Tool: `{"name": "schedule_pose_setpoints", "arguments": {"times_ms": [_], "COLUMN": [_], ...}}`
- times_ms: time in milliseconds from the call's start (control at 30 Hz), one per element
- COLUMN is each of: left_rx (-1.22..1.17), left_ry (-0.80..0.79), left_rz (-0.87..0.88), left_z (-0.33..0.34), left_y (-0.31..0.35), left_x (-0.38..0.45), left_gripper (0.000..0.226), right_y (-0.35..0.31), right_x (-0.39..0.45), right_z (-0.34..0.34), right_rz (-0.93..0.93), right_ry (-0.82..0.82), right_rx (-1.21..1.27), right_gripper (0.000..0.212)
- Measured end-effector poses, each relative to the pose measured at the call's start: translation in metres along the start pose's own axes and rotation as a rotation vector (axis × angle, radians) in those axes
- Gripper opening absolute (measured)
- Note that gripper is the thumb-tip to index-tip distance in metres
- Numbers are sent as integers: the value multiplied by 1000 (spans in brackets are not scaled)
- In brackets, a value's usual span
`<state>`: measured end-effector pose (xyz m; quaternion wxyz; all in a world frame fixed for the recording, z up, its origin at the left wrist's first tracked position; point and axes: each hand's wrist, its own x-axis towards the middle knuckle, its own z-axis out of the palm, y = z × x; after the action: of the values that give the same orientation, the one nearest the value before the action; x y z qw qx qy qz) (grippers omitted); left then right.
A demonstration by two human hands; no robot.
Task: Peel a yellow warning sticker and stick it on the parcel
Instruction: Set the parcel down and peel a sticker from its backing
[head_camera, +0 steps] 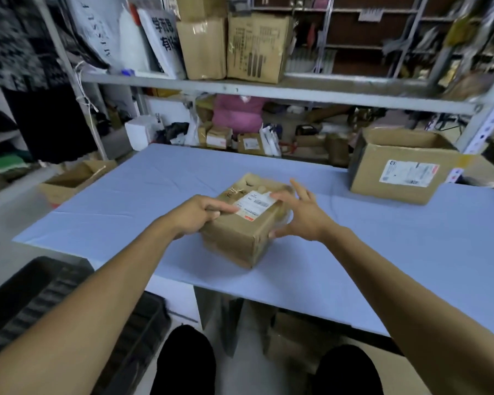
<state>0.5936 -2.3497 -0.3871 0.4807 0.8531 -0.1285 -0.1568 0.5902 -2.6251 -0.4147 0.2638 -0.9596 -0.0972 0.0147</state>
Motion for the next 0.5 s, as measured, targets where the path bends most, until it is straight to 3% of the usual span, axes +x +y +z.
{"name": "schedule_pose_setpoints", "arguments": {"times_ms": [100,233,333,500], "left_rx": [165,384,297,111], "left_ry": [199,327,403,399], "left_rz": [42,97,198,184], "left_z": [16,66,62,25], "left_y": [1,-8,-26,-43], "left_x": [2,-9,1,27], "left_gripper": [30,74,65,63], "right_y": [-6,-16,-10,2], "right_x": [6,3,-2,-9], "right_z": [6,17,20,34], "right_rz": [7,45,63,44], "right_ry": [20,175,265,310], "right_rx": [47,-6,-7,178], "right_gripper": [99,89,74,58]}}
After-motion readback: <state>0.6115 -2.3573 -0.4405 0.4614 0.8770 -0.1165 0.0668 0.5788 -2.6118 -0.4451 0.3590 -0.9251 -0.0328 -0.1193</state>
